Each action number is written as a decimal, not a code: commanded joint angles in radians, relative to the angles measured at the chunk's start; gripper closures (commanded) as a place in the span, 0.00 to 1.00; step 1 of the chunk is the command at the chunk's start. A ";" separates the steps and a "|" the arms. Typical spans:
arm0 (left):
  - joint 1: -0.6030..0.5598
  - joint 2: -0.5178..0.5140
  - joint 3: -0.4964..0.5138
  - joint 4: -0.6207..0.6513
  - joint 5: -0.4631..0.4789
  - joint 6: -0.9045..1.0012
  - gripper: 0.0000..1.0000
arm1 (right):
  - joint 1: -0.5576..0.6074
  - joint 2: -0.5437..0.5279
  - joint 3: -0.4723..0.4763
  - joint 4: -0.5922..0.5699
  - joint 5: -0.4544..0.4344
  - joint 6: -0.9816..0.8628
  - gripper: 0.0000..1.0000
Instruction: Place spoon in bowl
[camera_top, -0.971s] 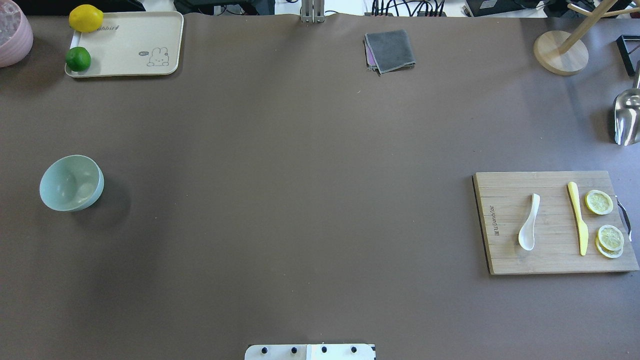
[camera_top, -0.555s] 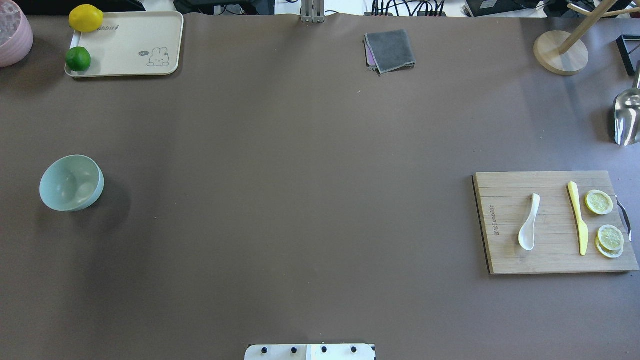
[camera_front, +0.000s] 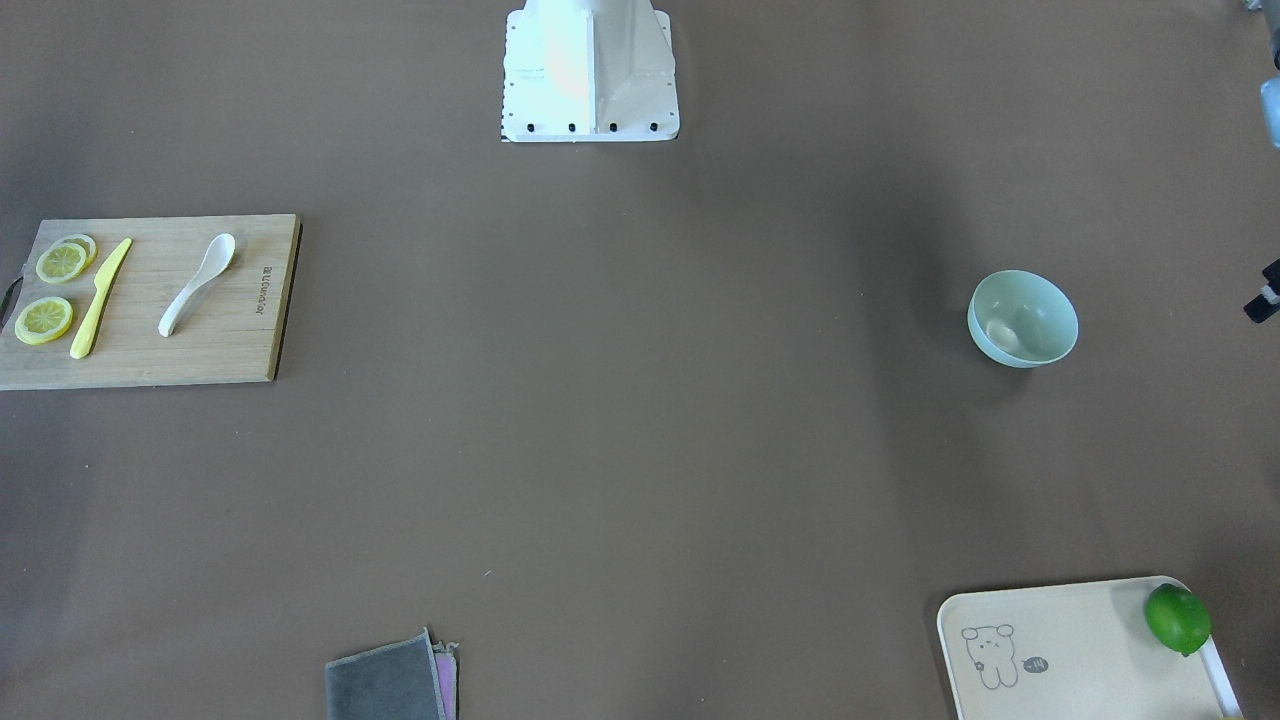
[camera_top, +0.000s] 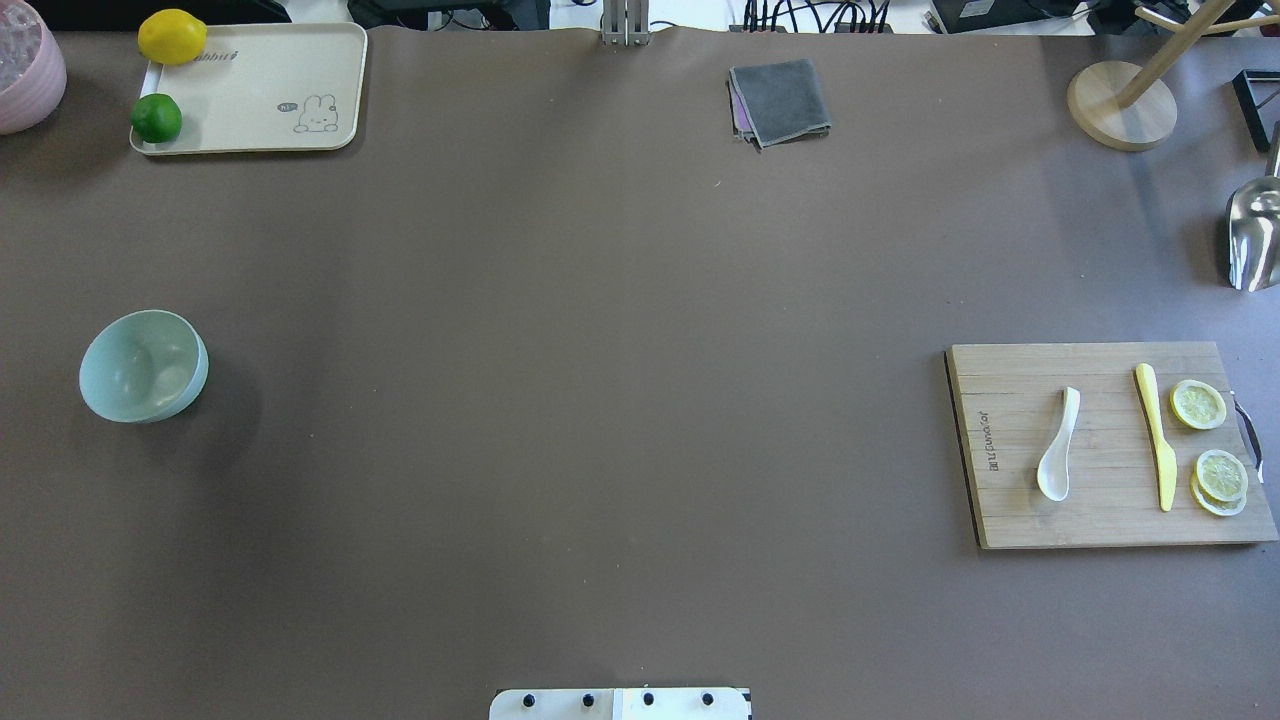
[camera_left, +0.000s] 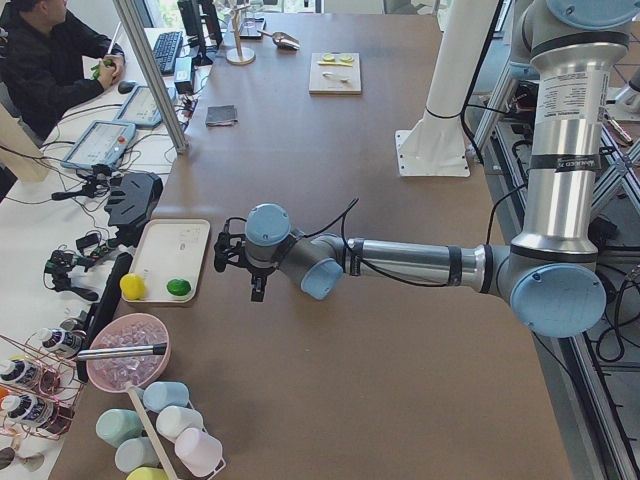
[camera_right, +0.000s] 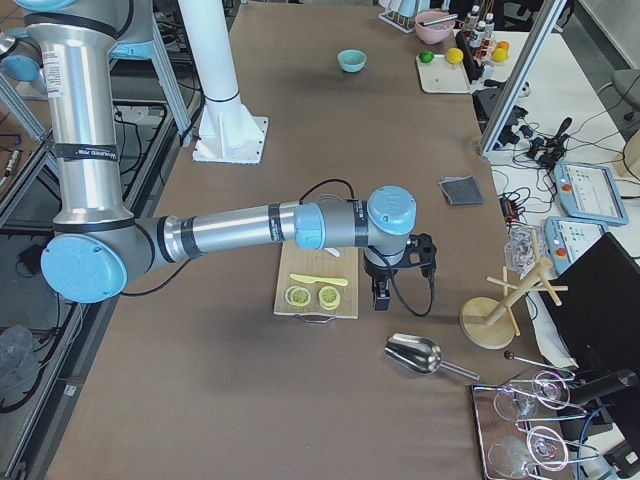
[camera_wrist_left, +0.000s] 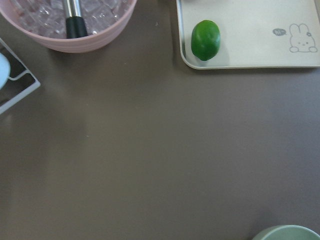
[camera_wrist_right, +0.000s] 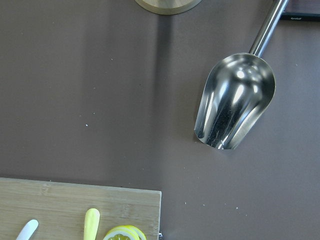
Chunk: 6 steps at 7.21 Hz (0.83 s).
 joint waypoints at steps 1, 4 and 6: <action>0.194 0.026 0.073 -0.256 0.146 -0.141 0.02 | 0.000 -0.015 -0.109 0.198 0.002 0.001 0.00; 0.273 0.029 0.112 -0.327 0.178 -0.158 0.02 | 0.000 0.001 -0.143 0.280 0.021 0.131 0.00; 0.348 0.027 0.156 -0.420 0.179 -0.218 0.02 | 0.000 0.027 -0.145 0.272 0.027 0.140 0.00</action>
